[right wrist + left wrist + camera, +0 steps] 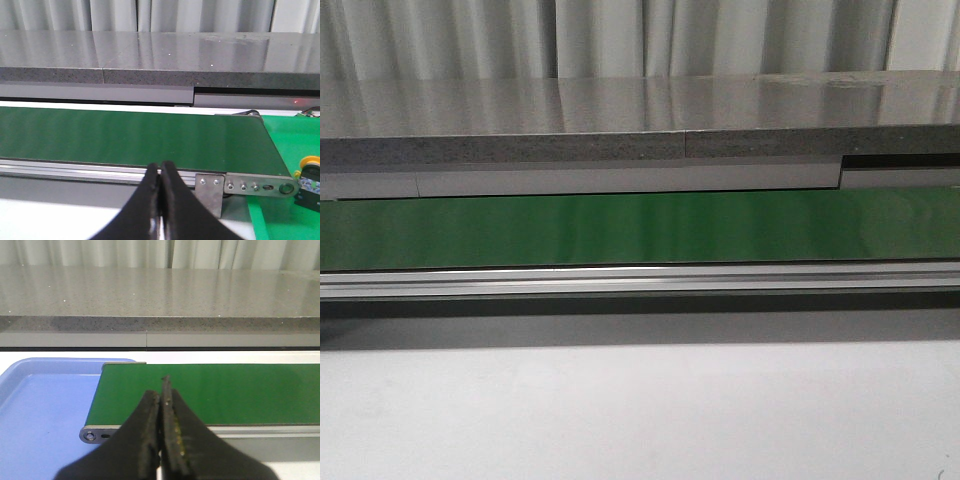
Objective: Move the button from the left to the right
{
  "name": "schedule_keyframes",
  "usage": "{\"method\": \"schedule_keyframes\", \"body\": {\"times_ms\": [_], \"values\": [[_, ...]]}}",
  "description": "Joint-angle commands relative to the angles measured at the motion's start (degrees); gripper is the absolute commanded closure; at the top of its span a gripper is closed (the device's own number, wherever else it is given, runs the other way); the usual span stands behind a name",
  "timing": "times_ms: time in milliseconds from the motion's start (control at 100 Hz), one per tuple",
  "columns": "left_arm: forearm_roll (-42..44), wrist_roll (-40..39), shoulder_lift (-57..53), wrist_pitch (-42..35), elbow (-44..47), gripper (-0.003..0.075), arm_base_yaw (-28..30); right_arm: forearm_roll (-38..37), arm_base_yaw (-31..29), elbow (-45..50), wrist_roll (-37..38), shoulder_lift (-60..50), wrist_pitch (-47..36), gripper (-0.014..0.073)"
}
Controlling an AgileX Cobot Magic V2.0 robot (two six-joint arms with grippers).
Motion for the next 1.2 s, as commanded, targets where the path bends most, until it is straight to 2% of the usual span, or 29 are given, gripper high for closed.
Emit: {"method": "schedule_keyframes", "body": {"times_ms": [0,230,530,750,1190], "values": [[-0.26,-0.03,0.57,-5.37,-1.60,0.0741,-0.36,-0.52,0.06,-0.84,-0.15,-1.06,-5.04,0.0661],[3.10,-0.19,-0.63,-8.19,-0.90,0.0741,-0.36,-0.52,0.06,-0.84,-0.15,-1.06,-5.04,0.0661],[4.75,-6.69,-8.41,-14.72,8.96,0.0741,-0.36,-0.52,0.06,-0.84,-0.15,-1.06,-5.04,0.0661],[4.89,-6.71,-9.04,-18.20,13.82,0.0741,-0.36,-0.52,0.06,-0.84,-0.15,-1.06,-5.04,0.0661],[5.87,-6.71,-9.04,-20.22,14.43,0.0741,-0.36,-0.52,0.06,-0.84,-0.15,-1.06,-5.04,0.0661]]}}
